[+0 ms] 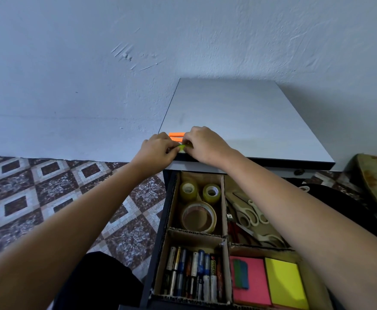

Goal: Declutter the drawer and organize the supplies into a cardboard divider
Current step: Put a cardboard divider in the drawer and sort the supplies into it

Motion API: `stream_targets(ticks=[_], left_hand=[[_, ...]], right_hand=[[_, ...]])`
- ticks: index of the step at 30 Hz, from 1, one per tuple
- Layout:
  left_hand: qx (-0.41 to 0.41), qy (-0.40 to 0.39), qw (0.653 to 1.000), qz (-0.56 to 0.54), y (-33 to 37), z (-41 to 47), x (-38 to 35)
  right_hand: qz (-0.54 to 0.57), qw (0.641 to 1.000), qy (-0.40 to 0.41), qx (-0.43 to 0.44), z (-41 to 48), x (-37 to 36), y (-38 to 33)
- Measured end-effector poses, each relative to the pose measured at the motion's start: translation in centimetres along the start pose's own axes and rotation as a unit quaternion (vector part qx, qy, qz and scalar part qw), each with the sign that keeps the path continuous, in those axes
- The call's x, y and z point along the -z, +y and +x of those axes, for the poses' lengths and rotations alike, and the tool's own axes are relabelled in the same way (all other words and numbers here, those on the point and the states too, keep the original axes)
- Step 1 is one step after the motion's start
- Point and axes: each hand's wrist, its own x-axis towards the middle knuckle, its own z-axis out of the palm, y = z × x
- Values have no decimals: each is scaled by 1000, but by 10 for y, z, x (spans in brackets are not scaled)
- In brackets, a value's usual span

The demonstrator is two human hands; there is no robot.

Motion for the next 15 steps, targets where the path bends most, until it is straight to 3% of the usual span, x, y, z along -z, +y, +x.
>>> stream_targets(ticks=[3,7,12,15], left_hand=[[2,0,1000,8,-1,0,-1],[16,15,1000,-10,3,-10,-1],[-6,118,991,-61,12,-54,-6],[31,105,989,-98,17,-90,-19]], right_hand=[[-52,998,18,10,-3,0,0],[-36,999,34,-11,-14,3,4],[131,985,55,-102,-60,24,9],[194,969,46,-149,-104,29,8]])
